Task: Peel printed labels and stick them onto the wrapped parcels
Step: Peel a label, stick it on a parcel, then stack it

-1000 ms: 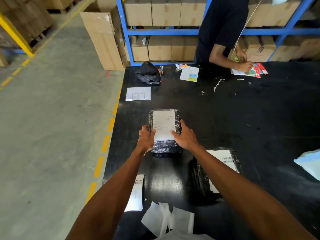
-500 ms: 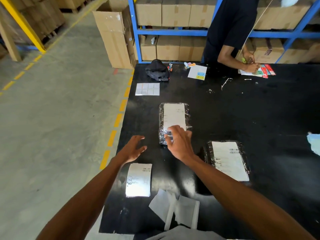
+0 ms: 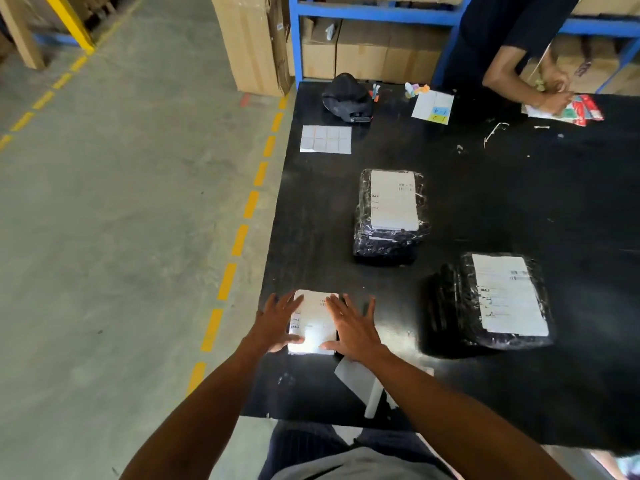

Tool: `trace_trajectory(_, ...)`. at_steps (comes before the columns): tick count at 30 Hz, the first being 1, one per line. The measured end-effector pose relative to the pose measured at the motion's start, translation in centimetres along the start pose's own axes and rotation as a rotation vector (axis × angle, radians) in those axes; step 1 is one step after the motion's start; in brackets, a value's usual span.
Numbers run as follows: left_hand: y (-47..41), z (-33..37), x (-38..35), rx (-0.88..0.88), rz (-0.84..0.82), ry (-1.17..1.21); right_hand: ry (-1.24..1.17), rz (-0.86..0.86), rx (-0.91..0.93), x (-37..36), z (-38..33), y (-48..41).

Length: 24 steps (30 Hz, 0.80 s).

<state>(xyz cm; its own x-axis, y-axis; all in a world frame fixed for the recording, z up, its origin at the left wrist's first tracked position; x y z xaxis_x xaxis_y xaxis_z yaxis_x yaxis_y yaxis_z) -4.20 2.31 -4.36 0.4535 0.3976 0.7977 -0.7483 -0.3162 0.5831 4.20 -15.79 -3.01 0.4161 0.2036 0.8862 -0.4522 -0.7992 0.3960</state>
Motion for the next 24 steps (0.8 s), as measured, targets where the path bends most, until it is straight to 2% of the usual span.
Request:
trace_trajectory(7,-0.1,-0.7,-1.1,-0.080,0.139,0.213,-0.028,0.197,-0.019,-0.2,0.2,0.4)
trace_trajectory(12,0.7,-0.7,-1.1,-0.192,0.262,0.340,0.024,0.417,0.038,-0.1,0.2,0.8)
trace_trajectory(15,1.5,-0.3,-0.2,-0.180,0.236,0.364,0.037,0.508,0.066,0.2,0.5,1.1)
trace_trajectory(20,3.4,3.1,2.9,-0.139,0.045,0.656,0.025,0.697,0.163,2.4,1.7,3.0)
trace_trajectory(22,3.7,5.0,4.8,-0.088,0.078,0.829,0.034,0.741,0.205,3.6,2.4,3.9)
trace_trajectory(24,3.7,7.1,6.6,-0.152,0.156,0.996,-0.038,0.734,0.222,4.8,3.5,4.9)
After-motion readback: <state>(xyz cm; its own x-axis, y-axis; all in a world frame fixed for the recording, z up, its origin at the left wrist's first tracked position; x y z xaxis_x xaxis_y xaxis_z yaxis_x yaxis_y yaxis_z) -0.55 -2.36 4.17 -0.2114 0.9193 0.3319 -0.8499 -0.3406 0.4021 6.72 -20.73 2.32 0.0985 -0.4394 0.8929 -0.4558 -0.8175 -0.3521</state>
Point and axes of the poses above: each hand's wrist, its own y-axis away from the middle knuckle, its own x-axis out of the back of the hand, z = x × y, the point moved 3 cm from there along -y, towards the middle knuckle, and after that the axes turned 9 degrees about x, right-handed, at the moved point
